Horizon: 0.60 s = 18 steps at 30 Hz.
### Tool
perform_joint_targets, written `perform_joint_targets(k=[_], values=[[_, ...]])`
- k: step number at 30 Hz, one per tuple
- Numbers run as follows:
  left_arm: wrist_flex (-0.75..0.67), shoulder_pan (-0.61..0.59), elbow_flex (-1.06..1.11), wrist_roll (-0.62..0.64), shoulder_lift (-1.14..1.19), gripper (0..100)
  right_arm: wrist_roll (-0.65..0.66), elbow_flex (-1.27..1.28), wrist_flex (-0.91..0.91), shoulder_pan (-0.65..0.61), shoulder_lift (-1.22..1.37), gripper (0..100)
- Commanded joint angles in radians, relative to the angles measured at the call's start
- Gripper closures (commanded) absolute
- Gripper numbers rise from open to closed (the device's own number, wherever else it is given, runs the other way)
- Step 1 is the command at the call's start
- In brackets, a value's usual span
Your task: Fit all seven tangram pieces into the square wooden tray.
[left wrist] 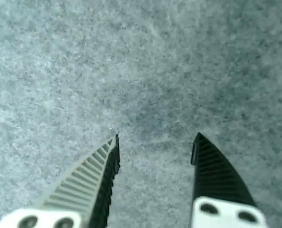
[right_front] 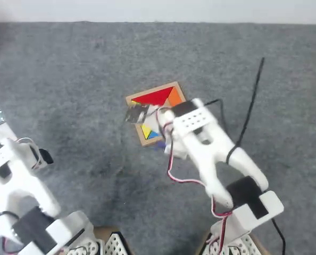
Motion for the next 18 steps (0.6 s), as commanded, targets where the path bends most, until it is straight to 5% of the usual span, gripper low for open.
perform_joint_targets(k=[1,8,18], values=[[0.011,0.008,-0.015,-0.008,-0.006,76,0.129,-0.133,0.087,0.073,-0.007,99.1],[0.009,0.009,-0.015,-0.008,-0.006,76,0.543,-0.397,0.280,0.194,0.061,99.1],[0.009,0.009,-0.015,-0.008,-0.006,76,0.582,-1.105,0.513,0.163,0.642,99.1]])
